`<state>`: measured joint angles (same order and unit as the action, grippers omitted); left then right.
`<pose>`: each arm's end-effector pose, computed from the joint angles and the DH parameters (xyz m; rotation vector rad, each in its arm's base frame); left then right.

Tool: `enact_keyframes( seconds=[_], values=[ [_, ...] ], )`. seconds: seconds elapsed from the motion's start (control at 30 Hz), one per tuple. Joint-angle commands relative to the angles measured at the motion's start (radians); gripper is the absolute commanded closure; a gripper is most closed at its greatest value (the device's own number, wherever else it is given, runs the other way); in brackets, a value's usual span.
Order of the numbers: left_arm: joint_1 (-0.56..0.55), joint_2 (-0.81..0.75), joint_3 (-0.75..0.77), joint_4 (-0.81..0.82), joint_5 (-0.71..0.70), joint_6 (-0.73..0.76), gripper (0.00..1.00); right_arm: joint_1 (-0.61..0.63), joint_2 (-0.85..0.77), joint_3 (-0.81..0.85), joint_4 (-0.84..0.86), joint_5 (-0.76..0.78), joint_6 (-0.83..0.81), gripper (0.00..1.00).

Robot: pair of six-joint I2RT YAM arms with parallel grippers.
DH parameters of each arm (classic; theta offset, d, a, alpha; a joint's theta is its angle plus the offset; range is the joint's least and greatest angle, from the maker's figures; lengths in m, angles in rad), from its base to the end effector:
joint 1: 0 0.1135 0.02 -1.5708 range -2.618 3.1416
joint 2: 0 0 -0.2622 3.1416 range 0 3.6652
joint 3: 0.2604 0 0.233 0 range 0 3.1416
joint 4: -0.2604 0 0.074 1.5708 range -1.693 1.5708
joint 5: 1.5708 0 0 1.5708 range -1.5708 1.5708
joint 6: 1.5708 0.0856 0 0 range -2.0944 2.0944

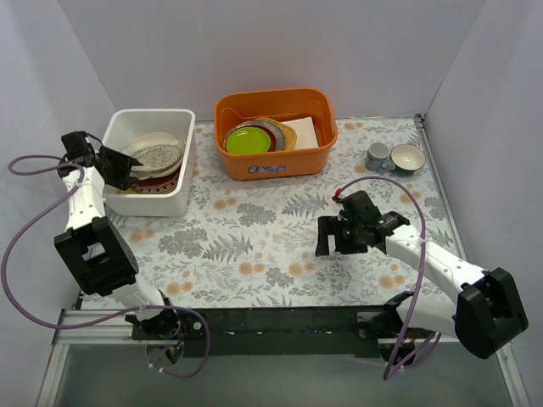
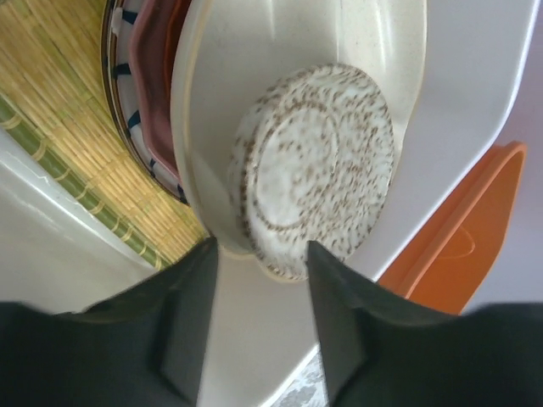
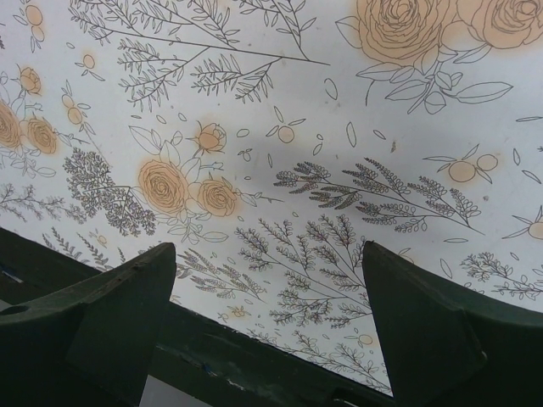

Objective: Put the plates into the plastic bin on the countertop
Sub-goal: Place the plate in the plastic bin, then reset both arms

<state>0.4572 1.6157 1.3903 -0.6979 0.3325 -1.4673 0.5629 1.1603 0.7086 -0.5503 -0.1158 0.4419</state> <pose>0.3336 0.1330 0.2600 -2.0618 1.6161 -0.8087 0.1890 0.1310 0.1756 -0.2052 2.6444 0.5080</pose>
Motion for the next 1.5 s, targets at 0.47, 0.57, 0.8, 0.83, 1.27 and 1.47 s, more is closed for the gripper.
enact_keyframes(
  seconds=[0.47,0.57,0.8,0.83,1.27,1.47],
  values=[
    [-0.070,-0.247,-0.105,0.008,0.099,0.071,0.02,-0.004,-0.019,0.002,0.015,-0.016,0.000,0.02],
    [-0.126,-0.261,-0.059,-0.021,0.086,0.131,0.02,-0.004,-0.017,0.003,0.013,-0.018,-0.002,0.02],
    [-0.299,-0.237,0.068,-0.110,0.115,0.222,0.02,-0.004,-0.014,0.023,0.004,-0.018,-0.002,0.02],
    [-0.319,-0.228,0.099,-0.130,0.112,0.235,0.02,-0.004,-0.013,0.029,0.004,-0.018,-0.002,0.02],
    [-0.768,-0.198,0.081,-0.339,-0.243,0.266,0.02,-0.004,0.010,0.048,-0.014,0.021,-0.008,0.02],
    [-0.943,-0.194,0.012,-0.351,-0.320,0.205,0.02,-0.011,0.041,0.028,-0.059,0.111,-0.005,0.02]
  ],
)
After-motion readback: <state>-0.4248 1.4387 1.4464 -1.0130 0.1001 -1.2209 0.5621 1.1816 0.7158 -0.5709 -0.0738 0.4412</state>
